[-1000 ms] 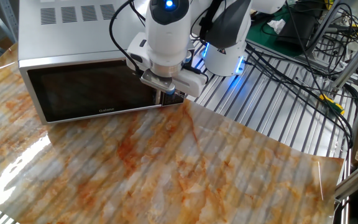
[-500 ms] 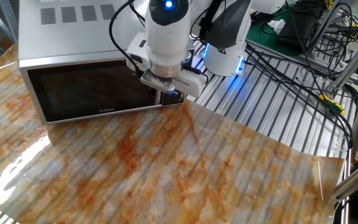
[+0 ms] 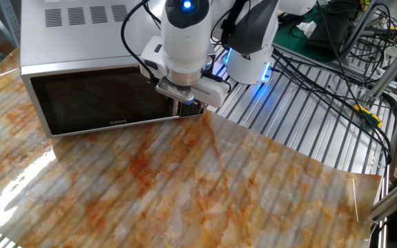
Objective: Open the microwave door
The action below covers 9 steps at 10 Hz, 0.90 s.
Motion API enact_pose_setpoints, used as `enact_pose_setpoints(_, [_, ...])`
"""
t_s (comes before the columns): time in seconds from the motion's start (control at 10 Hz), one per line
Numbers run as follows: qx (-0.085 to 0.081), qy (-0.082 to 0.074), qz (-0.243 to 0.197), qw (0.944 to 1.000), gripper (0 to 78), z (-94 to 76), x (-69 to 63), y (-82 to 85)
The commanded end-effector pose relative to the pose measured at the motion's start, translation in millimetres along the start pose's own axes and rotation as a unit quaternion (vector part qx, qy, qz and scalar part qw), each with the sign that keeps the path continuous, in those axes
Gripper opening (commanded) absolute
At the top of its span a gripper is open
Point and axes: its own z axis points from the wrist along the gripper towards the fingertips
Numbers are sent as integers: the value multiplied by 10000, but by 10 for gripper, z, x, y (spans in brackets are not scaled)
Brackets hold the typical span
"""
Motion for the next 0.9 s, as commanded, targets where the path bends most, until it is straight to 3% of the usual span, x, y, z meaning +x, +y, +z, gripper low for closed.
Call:
enact_pose_setpoints(0.1, [64,17,-59,10000,774,-7,48,-48])
enact_pose_setpoints(0.9, [75,15,-157,9998,774,55,53,-111])
